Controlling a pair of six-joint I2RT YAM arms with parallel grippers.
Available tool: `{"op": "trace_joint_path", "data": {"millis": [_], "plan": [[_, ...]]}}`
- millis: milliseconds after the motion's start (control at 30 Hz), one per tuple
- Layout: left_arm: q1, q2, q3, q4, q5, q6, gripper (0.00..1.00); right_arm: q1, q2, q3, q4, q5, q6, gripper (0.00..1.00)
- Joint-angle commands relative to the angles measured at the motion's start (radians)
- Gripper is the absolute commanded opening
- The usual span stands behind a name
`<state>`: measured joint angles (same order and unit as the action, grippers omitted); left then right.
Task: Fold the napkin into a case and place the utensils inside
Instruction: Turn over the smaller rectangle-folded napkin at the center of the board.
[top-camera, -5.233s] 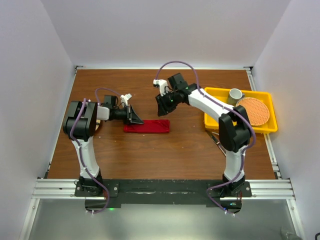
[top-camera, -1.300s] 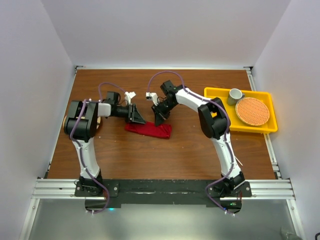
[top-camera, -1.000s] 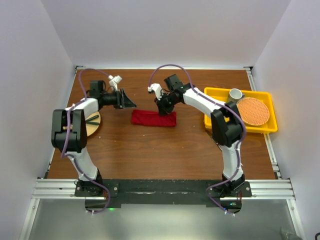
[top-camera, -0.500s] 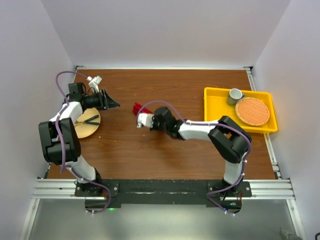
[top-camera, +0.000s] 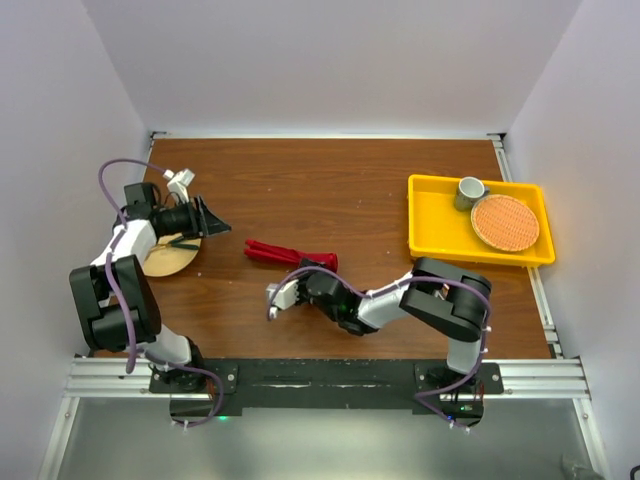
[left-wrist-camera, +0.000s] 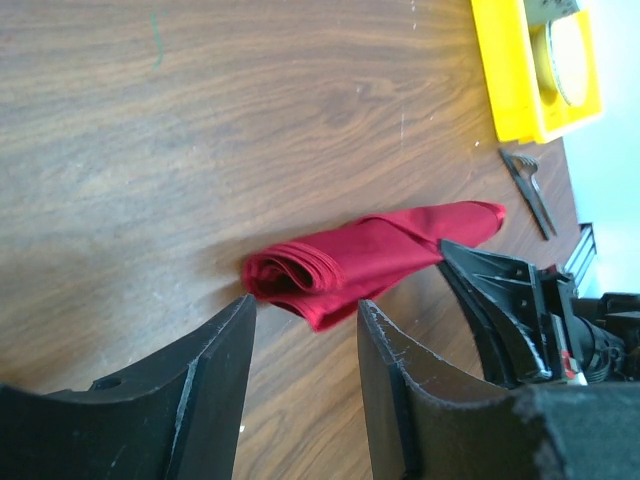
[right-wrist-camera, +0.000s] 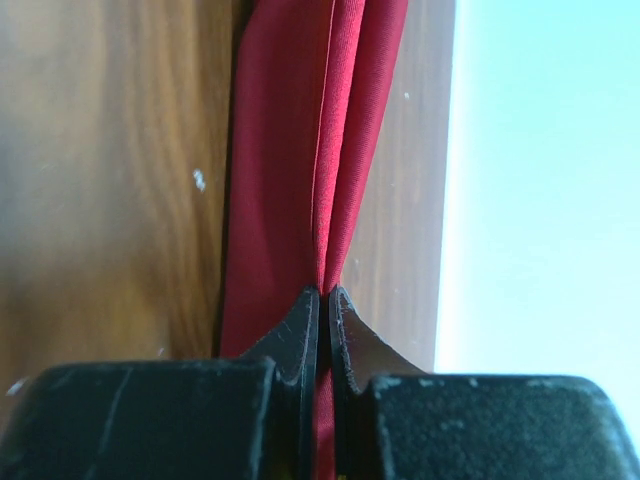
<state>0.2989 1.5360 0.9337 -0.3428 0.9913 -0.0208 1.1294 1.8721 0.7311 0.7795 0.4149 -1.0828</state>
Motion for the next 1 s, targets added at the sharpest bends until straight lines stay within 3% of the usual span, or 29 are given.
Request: {"op": "trace_joint_path", "data": {"millis": [0, 400, 433, 500, 600, 633, 733, 833, 867, 967], "plan": [[0.017, -0.050, -0.019, -0.044, 0.007, 0.099, 0.50, 0.049, -0.001, -0.071, 0.237, 0.061, -0.112, 0.00], [0.028, -0.122, -0.059, -0.165, -0.023, 0.245, 0.50, 0.181, 0.050, -0.173, 0.322, 0.104, -0.150, 0.01], [0.026, -0.128, -0.062, -0.170, -0.025, 0.258, 0.50, 0.191, 0.052, -0.179, 0.326, 0.104, -0.157, 0.13], [0.028, -0.140, -0.062, -0.196, -0.028, 0.275, 0.50, 0.202, 0.044, -0.188, 0.325, 0.102, -0.157, 0.22], [0.026, -0.152, -0.050, -0.238, -0.026, 0.317, 0.50, 0.219, 0.010, -0.208, 0.275, 0.087, -0.141, 0.43], [0.028, -0.152, -0.036, -0.255, -0.016, 0.353, 0.50, 0.224, -0.002, -0.213, 0.256, 0.084, -0.126, 0.55], [0.028, -0.148, -0.012, -0.330, -0.003, 0.439, 0.47, 0.227, -0.085, -0.208, 0.135, 0.059, -0.063, 0.65], [0.025, -0.125, 0.016, -0.422, 0.006, 0.545, 0.43, 0.227, -0.203, -0.174, -0.107, -0.011, 0.049, 0.80], [0.019, -0.107, 0.025, -0.470, 0.003, 0.570, 0.42, 0.227, -0.232, -0.156, -0.261, -0.033, 0.079, 0.87], [-0.009, -0.089, 0.043, -0.527, -0.019, 0.651, 0.36, 0.221, -0.353, -0.082, -0.522, -0.151, 0.219, 0.92]]}}
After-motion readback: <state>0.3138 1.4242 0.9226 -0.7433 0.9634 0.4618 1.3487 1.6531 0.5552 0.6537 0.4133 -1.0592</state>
